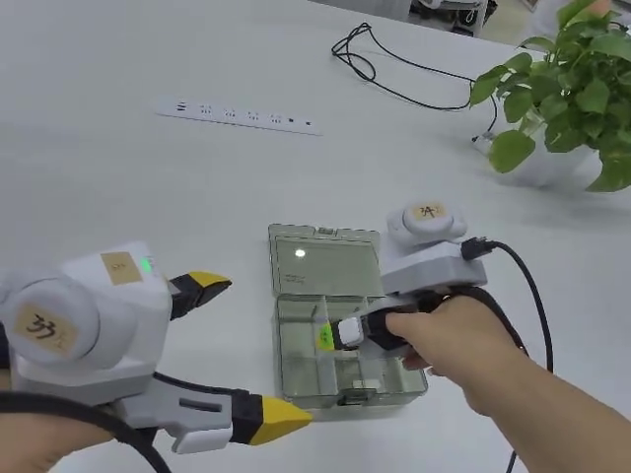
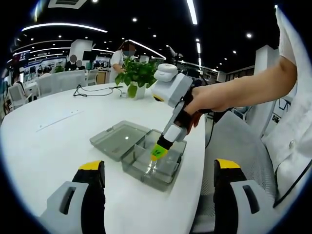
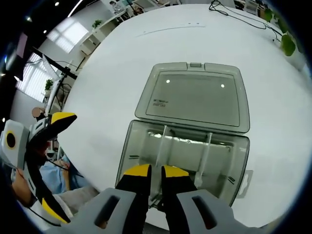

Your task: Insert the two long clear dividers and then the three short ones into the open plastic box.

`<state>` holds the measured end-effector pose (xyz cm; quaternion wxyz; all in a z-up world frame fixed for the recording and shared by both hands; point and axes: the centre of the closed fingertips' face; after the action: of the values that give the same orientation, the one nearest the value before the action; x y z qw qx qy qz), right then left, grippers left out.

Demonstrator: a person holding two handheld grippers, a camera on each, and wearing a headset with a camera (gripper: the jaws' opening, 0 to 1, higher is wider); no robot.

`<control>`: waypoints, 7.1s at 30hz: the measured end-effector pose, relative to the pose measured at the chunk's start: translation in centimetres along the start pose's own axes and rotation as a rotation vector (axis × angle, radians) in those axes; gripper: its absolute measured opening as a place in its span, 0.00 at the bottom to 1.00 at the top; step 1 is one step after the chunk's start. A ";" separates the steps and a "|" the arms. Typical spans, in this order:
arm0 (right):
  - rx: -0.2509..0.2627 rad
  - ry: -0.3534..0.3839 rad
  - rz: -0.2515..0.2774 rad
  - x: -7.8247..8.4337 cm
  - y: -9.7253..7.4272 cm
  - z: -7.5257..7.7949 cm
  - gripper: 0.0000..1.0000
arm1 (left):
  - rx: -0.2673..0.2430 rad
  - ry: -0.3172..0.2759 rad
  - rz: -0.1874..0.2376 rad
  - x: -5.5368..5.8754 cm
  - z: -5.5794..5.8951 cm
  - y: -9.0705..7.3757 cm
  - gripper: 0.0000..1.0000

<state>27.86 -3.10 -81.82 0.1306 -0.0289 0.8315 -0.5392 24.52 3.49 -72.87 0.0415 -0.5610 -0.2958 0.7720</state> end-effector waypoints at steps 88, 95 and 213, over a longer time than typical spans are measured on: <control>0.042 -1.255 -0.164 3.4 -7.7 13.8 0.57 | -0.156 -0.066 0.010 -2.0 1.4 -1.7 0.96; 0.040 -1.285 -0.229 3.4 -6.0 14.7 0.52 | -0.154 -0.069 0.010 -1.9 1.3 -1.5 0.96; 0.212 -1.496 0.070 4.5 -18.0 -3.8 0.33 | 0.380 -0.726 0.128 -10.6 10.0 5.5 0.00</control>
<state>20.91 -8.05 -64.88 0.6793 -0.3479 0.4651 -0.4485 21.00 -9.33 -64.81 -0.0108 -0.2517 -0.1082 0.9617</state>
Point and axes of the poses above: the centre of the closed fingertips' face, and the gripper's own axes: y roughly forward along the fingers, z roughly to its right, x roughly out of its underside, and after that the axes turned 8 degrees about -z, right-handed
